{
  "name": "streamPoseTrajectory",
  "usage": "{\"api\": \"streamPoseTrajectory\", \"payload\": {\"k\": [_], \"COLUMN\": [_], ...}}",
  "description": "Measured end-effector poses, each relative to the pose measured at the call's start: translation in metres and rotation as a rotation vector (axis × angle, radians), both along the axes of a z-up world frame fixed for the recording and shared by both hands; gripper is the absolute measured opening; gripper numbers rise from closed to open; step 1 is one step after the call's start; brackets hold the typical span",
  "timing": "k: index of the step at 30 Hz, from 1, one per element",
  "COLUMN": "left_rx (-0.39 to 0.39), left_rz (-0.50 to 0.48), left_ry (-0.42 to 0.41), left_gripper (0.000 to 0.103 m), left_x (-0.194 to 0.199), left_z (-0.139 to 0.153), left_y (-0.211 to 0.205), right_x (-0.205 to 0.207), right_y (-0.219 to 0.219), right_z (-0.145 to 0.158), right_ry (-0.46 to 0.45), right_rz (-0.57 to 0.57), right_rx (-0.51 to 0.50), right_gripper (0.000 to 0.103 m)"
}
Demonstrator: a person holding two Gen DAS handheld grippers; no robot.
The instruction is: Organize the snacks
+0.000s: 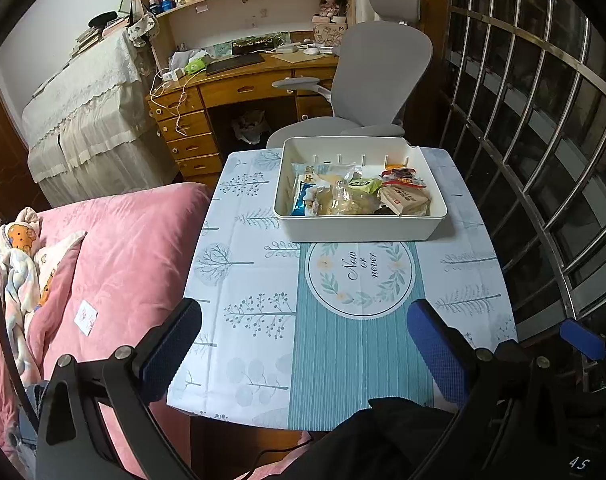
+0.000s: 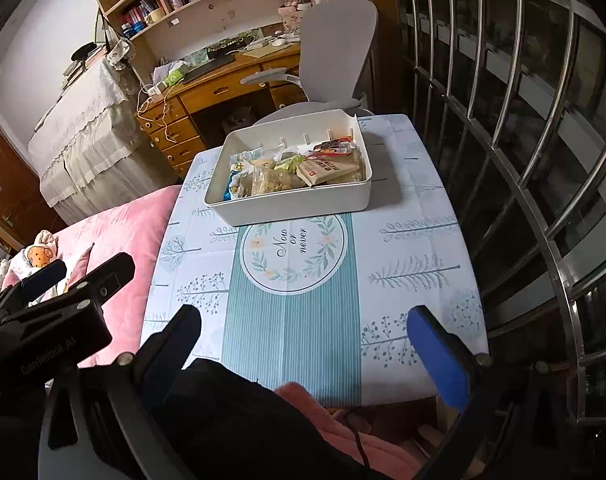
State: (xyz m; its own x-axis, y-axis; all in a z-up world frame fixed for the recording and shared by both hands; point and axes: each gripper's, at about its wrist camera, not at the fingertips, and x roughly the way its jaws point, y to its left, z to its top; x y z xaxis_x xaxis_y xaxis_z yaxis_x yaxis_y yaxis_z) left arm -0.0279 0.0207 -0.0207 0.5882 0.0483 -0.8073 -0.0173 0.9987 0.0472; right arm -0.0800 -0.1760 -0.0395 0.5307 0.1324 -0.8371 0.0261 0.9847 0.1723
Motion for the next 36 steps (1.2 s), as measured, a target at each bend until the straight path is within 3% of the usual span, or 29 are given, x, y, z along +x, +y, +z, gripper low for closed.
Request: {"api": "streamPoseTrajectory", "payload": {"k": [36], "left_rx": [0.009], "left_rz": [0.006], "left_ry": [0.016], "left_gripper": [0.102], "left_x": [0.01], "left_z": [-0.007], "left_y": [0.007], "right_x": [0.013], "right_y": [0.0], "right_z": [-0.006], "right_ry": [0.031], "right_rz": [0.013], "right_rx": [0.005], "right_gripper": [0.103]}}
